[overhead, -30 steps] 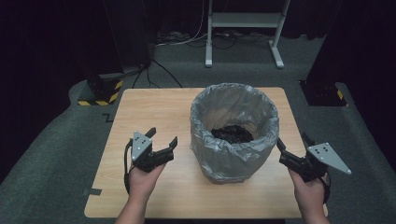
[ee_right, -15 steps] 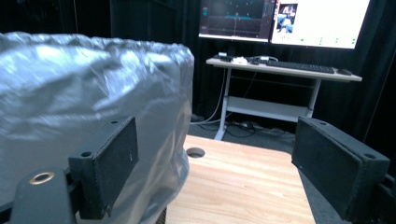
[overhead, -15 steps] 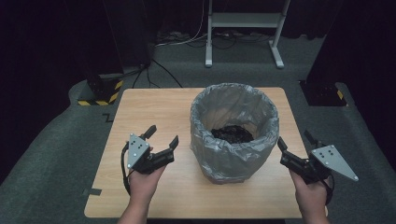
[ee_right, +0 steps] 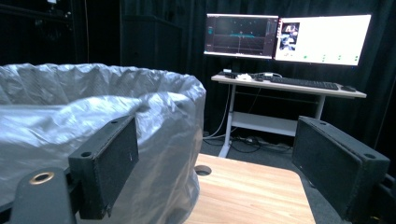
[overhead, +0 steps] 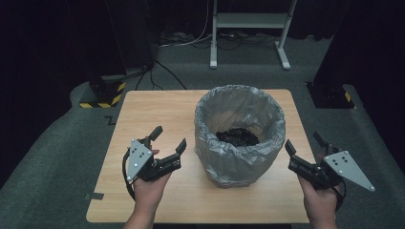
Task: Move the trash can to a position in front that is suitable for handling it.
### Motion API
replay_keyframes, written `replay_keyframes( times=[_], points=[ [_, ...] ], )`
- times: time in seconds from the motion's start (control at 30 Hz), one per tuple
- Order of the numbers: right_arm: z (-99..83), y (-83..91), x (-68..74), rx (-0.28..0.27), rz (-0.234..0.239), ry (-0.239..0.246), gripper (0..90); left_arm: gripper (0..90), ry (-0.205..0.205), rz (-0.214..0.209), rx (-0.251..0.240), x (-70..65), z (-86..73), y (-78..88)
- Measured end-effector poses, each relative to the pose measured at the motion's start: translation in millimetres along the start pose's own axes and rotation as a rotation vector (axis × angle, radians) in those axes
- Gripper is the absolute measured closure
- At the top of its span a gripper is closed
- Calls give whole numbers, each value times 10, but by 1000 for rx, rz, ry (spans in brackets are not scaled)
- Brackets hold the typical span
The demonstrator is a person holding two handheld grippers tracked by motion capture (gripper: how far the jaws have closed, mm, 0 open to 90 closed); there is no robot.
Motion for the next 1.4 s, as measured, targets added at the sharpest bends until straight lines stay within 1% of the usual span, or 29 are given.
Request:
replay_keyframes(
  times=[0.07,0.1,0.33,0.37,0.4,0.43,0.47,0.53,0.57,0.63,0.67,0.7,0.73,0.77,0.8,0.83,0.87,0.9,0.97,1.0,1.03,1.07,1.1,1.13,1.17,1.2,1.23,1.27,1.4],
  points=[
    [10,4,5,-4,1,-1,143,174,0,-3,-5,-18,13,4],
    [34,20,18,-9,5,0,143,175,-8,-6,-10,-51,32,14],
    [105,57,54,-23,8,2,143,186,-7,-22,-22,-133,86,6],
    [119,58,56,-27,13,1,143,186,0,-25,-25,-148,104,-8],
    [135,61,63,-26,17,-4,143,188,-8,-29,-28,-149,127,-22],
    [162,65,76,-34,26,0,143,192,-9,-21,-35,-143,187,-49],
    [162,65,76,-34,26,0,143,193,-9,-21,-35,-143,187,-49],
    [193,56,90,-34,26,11,147,200,5,-23,-52,-127,263,-81],
    [203,42,94,-31,27,13,147,211,11,-20,-51,-121,295,-121],
    [223,6,101,-16,25,18,152,223,12,-20,-44,-127,318,-175],
    [246,-23,108,-9,28,22,153,232,8,-18,-24,-141,330,-252],
    [266,-41,116,-4,28,22,157,235,8,-18,-24,-141,330,-252],
    [291,-61,126,-1,31,25,165,243,5,-17,-13,-147,331,-301],
    [319,-87,134,2,29,32,167,253,12,-16,9,-161,322,-398],
    [347,-117,141,5,23,37,170,263,13,-12,24,-160,312,-449],
    [377,-151,144,6,19,43,178,271,23,-5,36,-156,305,-499],
    [377,-151,144,6,19,43,178,280,23,-5,36,-156,305,-499],
    [426,-212,152,16,22,44,203,291,54,-13,58,-143,293,-579],
    [455,-274,161,29,19,43,240,327,68,-14,74,-134,287,-637],
    [459,-308,166,40,21,45,255,344,68,-14,74,-134,287,-637],
    [456,-352,173,56,21,43,267,370,70,-10,86,-135,281,-666],
    [452,-378,179,65,22,42,290,377,68,-9,94,-135,276,-683],
    [452,-378,179,65,22,42,290,377,68,-9,103,-137,271,-702],
    [425,-439,191,96,25,38,345,408,70,-9,111,-138,263,-717],
    [410,-465,192,109,27,28,369,422,77,-13,121,-139,253,-737],
    [410,-465,192,109,27,28,369,433,77,-13,121,-139,253,-737],
    [398,-480,193,118,27,19,392,433,87,-17,133,-145,244,-749],
    [359,-518,188,149,25,4,458,487,88,-19,139,-151,240,-755],
    [328,-534,201,166,34,-19,559,559,78,-21,150,-189,245,-764]
  ],
)
Point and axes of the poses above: each handheld gripper's, and its own axes: y roughly backward along the jaws, z roughly out of its top, x roughly to its left, the point moved 7 cm from there along -y, roughly forward along the jaws, and after that the axes turned 7 degrees about x, right-handed, at the moved point
